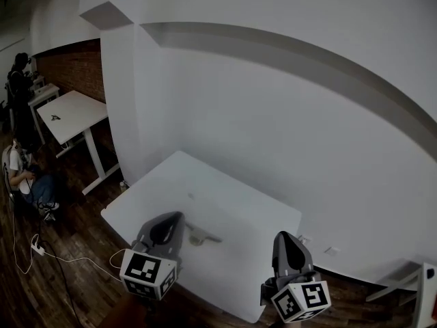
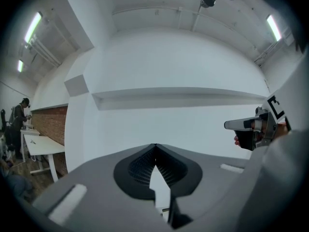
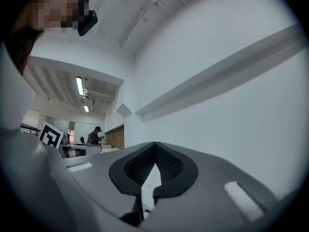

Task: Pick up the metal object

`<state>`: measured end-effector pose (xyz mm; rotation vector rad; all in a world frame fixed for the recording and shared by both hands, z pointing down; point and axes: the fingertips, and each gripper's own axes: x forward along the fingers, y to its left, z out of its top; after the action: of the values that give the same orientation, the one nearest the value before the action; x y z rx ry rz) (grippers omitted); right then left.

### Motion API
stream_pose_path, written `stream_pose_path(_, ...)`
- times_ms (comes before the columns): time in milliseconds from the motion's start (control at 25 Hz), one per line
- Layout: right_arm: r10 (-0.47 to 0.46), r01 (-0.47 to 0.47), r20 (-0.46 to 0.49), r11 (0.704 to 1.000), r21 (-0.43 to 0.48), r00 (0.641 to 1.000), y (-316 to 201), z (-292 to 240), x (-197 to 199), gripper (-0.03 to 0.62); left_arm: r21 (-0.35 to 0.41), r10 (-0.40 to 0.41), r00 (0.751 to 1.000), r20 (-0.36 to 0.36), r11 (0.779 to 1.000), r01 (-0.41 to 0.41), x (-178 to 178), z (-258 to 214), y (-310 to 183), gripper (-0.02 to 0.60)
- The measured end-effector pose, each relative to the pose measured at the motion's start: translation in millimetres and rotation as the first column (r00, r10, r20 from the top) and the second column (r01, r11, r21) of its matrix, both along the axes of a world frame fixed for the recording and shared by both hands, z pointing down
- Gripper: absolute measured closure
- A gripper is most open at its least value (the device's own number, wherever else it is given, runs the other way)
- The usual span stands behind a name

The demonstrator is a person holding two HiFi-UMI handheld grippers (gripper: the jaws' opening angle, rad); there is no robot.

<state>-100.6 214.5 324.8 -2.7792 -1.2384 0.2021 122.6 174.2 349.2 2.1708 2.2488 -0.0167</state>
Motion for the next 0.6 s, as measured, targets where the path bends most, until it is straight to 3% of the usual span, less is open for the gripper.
stream_pose_path(160, -0.001, 0.001, 0.008, 1.0, 0.019, 1.0, 20.1, 7.7, 6.7, 0.582, 0.036, 0.009, 1.0, 0.029, 0.999, -0.01, 5.8, 14.0, 21.0, 0.581)
stream_pose_path(480, 0.03, -0.03, 0.001, 0.999, 0.013, 1.0, 47.4, 2.2, 14.6, 0.582, 0.054, 0.065, 0.998, 0.015, 0.996, -0.066, 11.4, 13.8, 56.4, 0.578)
stream_pose_path(520, 0.032, -0.032, 0.001, 0.999, 0.015, 0.999, 49.8, 3.0, 15.1, 0.582, 0.061, 0.094, 0.995, 0.033, 0.994, -0.096, 7.6, 16.1, 60.5, 0.529)
stream_pose_path(600, 0.036, -0.036, 0.003, 0.999, 0.019, 0.999, 54.7, 5.1, 16.3, 0.582, 0.074, 0.139, 0.988, 0.068, 0.987, -0.144, 2.4, 22.0, 68.5, 0.369)
